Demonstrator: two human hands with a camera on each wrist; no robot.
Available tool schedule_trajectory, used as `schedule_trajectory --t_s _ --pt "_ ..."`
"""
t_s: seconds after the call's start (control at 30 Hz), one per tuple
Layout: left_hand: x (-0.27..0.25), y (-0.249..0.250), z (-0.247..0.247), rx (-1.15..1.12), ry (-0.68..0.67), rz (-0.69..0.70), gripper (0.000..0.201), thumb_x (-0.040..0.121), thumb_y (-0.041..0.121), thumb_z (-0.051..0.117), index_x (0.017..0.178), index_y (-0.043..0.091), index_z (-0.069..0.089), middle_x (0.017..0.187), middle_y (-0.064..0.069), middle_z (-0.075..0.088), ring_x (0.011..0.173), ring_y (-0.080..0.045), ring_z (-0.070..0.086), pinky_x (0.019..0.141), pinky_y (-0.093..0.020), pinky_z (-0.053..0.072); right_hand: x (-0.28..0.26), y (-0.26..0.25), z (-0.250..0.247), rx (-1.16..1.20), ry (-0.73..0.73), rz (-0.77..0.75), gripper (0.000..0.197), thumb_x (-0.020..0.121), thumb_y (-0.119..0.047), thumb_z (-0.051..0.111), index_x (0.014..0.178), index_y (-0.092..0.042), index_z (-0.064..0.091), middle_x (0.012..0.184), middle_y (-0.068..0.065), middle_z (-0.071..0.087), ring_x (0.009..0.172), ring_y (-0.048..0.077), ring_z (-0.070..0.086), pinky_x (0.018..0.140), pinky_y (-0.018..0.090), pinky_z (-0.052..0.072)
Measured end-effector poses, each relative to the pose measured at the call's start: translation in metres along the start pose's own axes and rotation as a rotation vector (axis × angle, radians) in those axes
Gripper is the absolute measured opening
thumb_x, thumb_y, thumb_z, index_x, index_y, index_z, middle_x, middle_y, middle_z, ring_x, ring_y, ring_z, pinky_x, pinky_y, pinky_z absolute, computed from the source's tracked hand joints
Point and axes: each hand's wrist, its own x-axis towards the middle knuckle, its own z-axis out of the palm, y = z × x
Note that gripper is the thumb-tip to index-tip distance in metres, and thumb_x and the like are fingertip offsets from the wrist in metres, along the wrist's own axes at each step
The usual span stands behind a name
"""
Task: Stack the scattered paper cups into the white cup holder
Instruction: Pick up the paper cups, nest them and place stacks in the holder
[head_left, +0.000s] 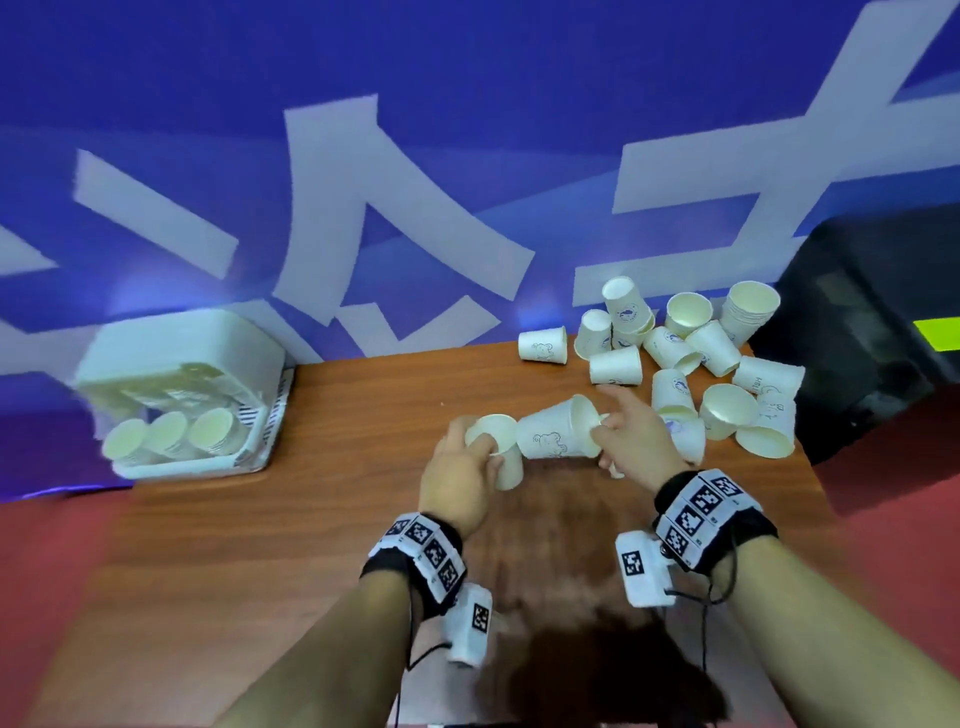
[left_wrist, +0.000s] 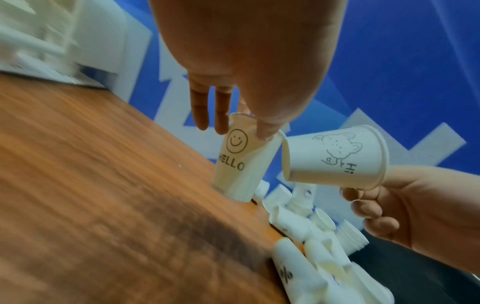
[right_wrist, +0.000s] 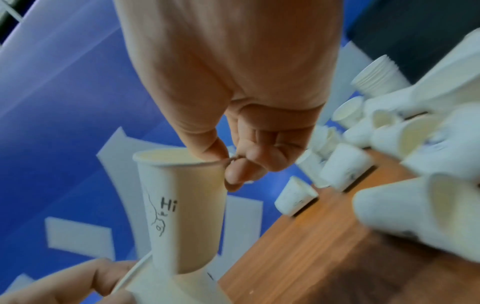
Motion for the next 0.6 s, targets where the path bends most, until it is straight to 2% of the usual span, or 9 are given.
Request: schedule_trajectory --t_s 0.07,0.17,0.3,0.43,0.6 --pt "-0.014 -0.020 -0.025 -0.006 0.084 -0.054 0.013 0.093 0.031 0.052 0.087 0.020 0.055 0.130 0.001 0.044 0.097 -0.022 0.051 0.070 -0.034 0.048 0.005 -0.024 0.026 -0.045 -0.027 -0.058 0.051 0.082 -0.007 0.054 0.128 -0.028 0.043 0.073 0.007 0.066 0.052 0.016 0.064 0.051 0.023 0.043" --pt "-0.035 -0.055 -0.056 -0.032 0.202 -0.145 0.014 0.093 0.030 0.055 0.086 0.018 0.059 0.108 0.004 0.048 0.081 -0.019 0.052 0.064 -0.036 0.050 0.007 -0.060 0.067 -0.040 -0.064 -0.121 0.034 0.082 -0.008 0.054 0.110 -0.025 0.045 0.077 0.008 0.066 0.051 0.020 0.064 0.052 0.027 0.048" --pt "-0.067 -0.108 -0.087 -0.076 0.298 -0.316 0.011 0.090 0.026 0.060 0.086 0.017 0.064 0.094 0.005 0.049 0.078 -0.020 0.054 0.067 -0.037 0.048 0.003 -0.094 0.129 -0.089 -0.186 -0.204 0.015 0.083 -0.007 0.049 0.086 -0.023 0.049 0.074 0.008 0.064 0.044 0.014 0.059 0.049 0.024 0.040" --pt "-0.094 -0.159 -0.109 -0.103 0.337 -0.418 0.009 0.088 0.025 0.061 0.083 0.018 0.065 0.090 0.005 0.050 0.078 -0.020 0.055 0.069 -0.038 0.047 -0.002 -0.121 0.188 -0.108 -0.261 -0.258 0.023 0.083 -0.006 0.047 0.082 -0.024 0.061 0.073 0.003 0.068 0.046 0.017 0.062 0.052 0.028 0.048" --pt "-0.101 -0.219 -0.140 -0.151 0.389 -0.425 0.008 0.087 0.020 0.064 0.080 0.018 0.068 0.085 0.006 0.051 0.076 -0.018 0.052 0.067 -0.030 0.038 0.000 -0.157 0.249 -0.113 -0.270 -0.284 0.026 0.084 -0.009 0.046 0.080 -0.024 0.068 0.072 -0.001 0.070 0.053 0.018 0.069 0.060 0.043 0.055"
